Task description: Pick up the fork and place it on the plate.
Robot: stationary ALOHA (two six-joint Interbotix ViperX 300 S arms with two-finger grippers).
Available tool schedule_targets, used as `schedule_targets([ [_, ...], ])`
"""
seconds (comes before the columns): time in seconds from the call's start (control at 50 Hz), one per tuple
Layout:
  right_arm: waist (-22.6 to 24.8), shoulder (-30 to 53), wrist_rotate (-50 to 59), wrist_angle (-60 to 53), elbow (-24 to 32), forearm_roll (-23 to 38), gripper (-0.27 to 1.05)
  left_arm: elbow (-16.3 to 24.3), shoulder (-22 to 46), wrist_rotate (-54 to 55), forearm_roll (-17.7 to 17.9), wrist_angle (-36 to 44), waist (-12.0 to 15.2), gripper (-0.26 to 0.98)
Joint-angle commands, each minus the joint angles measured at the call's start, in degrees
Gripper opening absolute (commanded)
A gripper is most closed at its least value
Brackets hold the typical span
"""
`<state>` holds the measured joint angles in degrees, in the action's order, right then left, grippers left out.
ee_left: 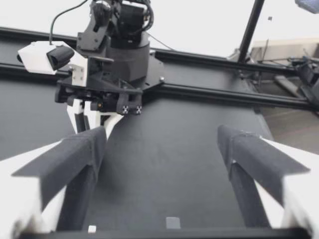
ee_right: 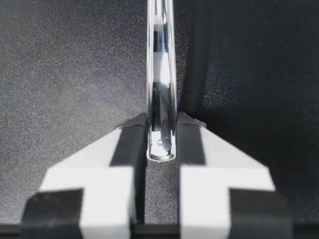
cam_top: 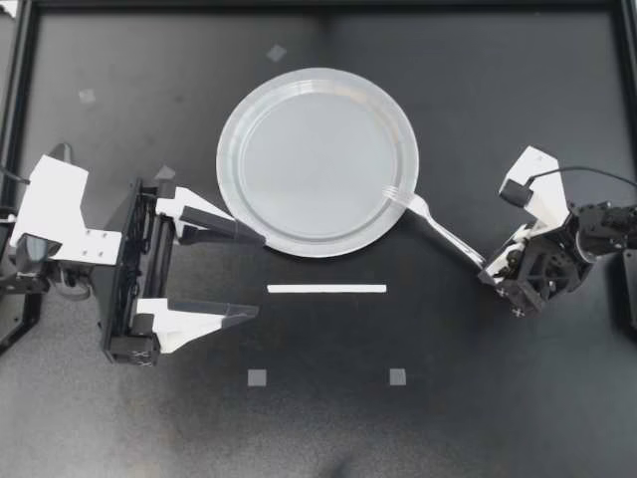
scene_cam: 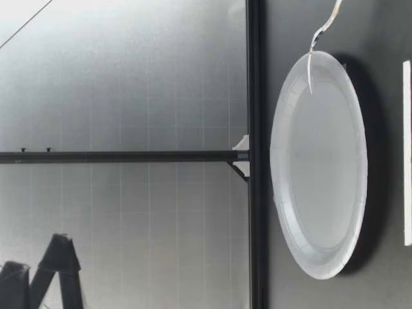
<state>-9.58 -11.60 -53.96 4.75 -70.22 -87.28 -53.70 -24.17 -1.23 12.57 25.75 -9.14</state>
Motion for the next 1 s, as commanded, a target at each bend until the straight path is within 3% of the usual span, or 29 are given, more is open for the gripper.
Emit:
schedule_targets([
  [0.0, -0.2, -0.6, 0.1, 0.4, 0.6, 0.1, 0.03, 0.4, -0.9, -0.2, -0.2, 0.6, -0.1, 0.85],
  [0.5, -0.2, -2.4, 2.9, 2.6, 1.8, 0.2, 0.08, -0.1, -1.0, -0.2, -0.2, 0.6, -0.2, 0.85],
  [0.98, -0.2, -4.4, 6.0, 4.0, 2.1, 0.4, 0.38, -1.6, -1.0, -0.2, -0.2, 3.6, -0.2, 0.85],
])
